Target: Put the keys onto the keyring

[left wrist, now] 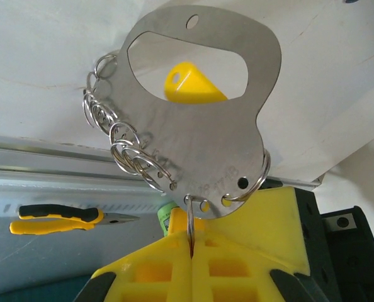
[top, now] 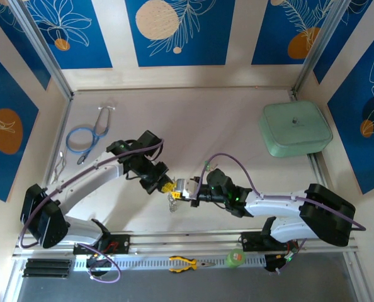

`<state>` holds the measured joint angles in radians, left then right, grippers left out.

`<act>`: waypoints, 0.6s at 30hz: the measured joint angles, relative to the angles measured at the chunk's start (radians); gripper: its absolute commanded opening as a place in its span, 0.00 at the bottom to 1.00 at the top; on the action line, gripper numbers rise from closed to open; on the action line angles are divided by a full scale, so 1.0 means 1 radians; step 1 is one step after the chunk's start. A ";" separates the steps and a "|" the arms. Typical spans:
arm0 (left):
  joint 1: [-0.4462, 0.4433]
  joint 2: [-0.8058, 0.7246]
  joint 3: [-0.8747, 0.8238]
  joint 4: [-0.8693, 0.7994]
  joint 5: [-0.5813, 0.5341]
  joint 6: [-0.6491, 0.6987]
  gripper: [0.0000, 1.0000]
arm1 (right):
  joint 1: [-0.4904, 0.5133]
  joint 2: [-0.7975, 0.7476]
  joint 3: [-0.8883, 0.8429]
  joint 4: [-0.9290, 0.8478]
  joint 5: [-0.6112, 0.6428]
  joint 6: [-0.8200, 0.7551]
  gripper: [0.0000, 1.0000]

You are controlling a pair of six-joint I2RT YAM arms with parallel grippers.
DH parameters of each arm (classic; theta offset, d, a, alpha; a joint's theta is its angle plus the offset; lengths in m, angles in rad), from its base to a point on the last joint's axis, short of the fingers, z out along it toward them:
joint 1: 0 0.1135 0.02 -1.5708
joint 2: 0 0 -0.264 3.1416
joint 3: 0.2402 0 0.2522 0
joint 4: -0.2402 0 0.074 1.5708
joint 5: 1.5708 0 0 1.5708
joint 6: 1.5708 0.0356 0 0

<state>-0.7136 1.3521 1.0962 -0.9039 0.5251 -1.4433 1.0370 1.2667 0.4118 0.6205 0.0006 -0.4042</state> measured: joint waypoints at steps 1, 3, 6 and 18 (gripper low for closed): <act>0.000 -0.005 -0.007 0.004 0.002 -0.005 0.00 | 0.002 0.001 0.000 0.000 0.000 -0.005 0.18; 0.000 -0.018 -0.023 0.014 0.006 -0.019 0.00 | 0.005 0.006 0.001 0.001 0.000 -0.011 0.11; 0.003 -0.035 -0.043 0.034 0.005 -0.042 0.00 | 0.009 0.014 0.001 0.003 0.000 -0.014 0.02; 0.106 -0.219 -0.195 0.239 -0.218 0.016 0.59 | -0.066 -0.028 0.016 -0.074 -0.032 0.013 0.00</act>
<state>-0.6079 1.1328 0.9009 -0.6651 0.3069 -1.4273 0.9714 1.2385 0.4282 0.5468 -0.0315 -0.3912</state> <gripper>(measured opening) 0.569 0.051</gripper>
